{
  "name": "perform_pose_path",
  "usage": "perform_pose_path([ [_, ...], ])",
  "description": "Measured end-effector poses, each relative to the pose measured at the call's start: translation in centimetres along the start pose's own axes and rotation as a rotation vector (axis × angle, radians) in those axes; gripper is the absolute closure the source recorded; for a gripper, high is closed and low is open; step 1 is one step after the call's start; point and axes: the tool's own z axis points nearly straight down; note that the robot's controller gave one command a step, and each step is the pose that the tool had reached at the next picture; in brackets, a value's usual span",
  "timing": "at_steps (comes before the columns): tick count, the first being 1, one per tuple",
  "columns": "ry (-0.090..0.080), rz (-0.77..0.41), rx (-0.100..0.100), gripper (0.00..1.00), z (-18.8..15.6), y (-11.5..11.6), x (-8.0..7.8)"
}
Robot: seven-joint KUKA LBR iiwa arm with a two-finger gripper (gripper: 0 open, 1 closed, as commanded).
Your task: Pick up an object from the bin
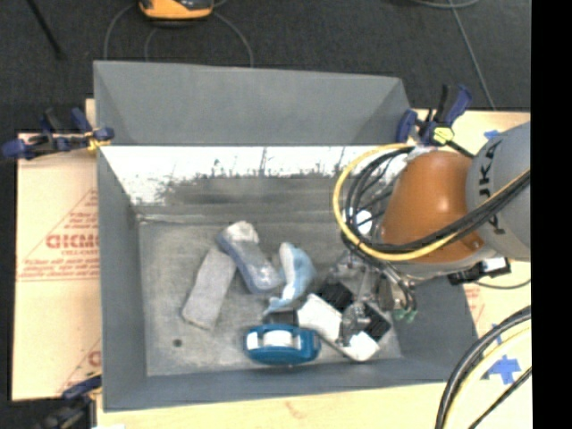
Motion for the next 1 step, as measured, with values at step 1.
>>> perform_pose_path([
  [1, 0.006, 0.006, 0.001, 0.00, 3.02, -0.07, 0.93],
])
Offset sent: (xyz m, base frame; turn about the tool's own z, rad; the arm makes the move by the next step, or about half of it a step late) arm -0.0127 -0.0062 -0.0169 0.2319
